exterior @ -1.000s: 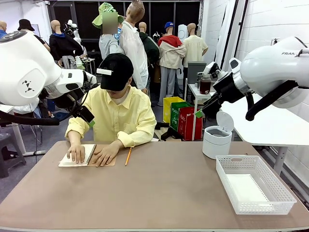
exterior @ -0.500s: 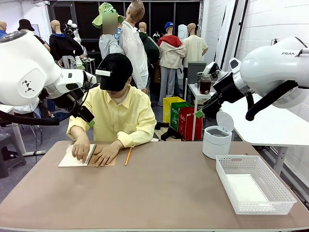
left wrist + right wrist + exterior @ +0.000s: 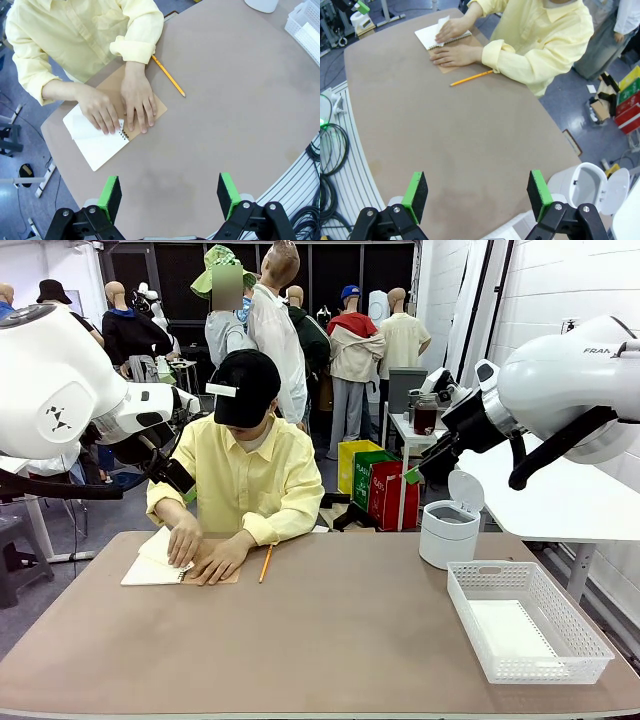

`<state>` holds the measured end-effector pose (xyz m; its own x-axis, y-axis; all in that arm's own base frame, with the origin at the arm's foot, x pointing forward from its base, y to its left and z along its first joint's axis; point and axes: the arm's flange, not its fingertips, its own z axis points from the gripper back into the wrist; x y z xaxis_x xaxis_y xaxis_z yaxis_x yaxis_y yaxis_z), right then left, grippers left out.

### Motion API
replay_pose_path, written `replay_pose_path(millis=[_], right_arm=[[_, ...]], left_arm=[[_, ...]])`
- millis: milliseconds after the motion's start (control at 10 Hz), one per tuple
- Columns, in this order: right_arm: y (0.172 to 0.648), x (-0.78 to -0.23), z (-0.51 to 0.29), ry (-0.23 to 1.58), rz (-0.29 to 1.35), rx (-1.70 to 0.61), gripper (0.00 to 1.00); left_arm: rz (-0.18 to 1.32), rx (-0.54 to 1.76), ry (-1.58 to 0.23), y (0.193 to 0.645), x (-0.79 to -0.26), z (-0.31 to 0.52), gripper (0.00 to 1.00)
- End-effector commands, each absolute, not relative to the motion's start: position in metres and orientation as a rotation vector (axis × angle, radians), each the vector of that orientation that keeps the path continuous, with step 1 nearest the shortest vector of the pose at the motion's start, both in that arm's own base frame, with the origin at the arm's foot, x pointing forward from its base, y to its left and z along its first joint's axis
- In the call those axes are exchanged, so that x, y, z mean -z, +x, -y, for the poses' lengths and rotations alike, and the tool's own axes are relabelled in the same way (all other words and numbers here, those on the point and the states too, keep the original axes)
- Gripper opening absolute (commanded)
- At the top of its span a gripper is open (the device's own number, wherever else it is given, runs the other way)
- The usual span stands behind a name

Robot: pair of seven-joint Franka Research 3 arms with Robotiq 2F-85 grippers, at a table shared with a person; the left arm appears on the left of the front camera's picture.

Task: Sort the paper based on its condition.
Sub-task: If a person hands you a paper, place it in the Organizing basket , and if it's crumpled, put it in the Trash can.

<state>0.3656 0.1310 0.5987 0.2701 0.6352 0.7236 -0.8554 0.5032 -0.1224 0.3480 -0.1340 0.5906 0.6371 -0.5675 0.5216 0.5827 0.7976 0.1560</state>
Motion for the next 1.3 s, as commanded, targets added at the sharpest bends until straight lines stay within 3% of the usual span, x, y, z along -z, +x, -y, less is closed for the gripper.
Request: replay_pose_path(millis=[0, 1200], right_arm=[[0.3658, -0.5978, -0.1318, 0.320, 0.802, -1.030, 1.00], [0.3658, -0.5978, -0.1318, 0.320, 0.802, -1.030, 1.00]], left_arm=[[0.586, 0.652, -0.029, 0.3481, -0.5913, 0.1333, 1.00], [0.586, 0.652, -0.029, 0.3481, -0.5913, 0.1333, 1.00]])
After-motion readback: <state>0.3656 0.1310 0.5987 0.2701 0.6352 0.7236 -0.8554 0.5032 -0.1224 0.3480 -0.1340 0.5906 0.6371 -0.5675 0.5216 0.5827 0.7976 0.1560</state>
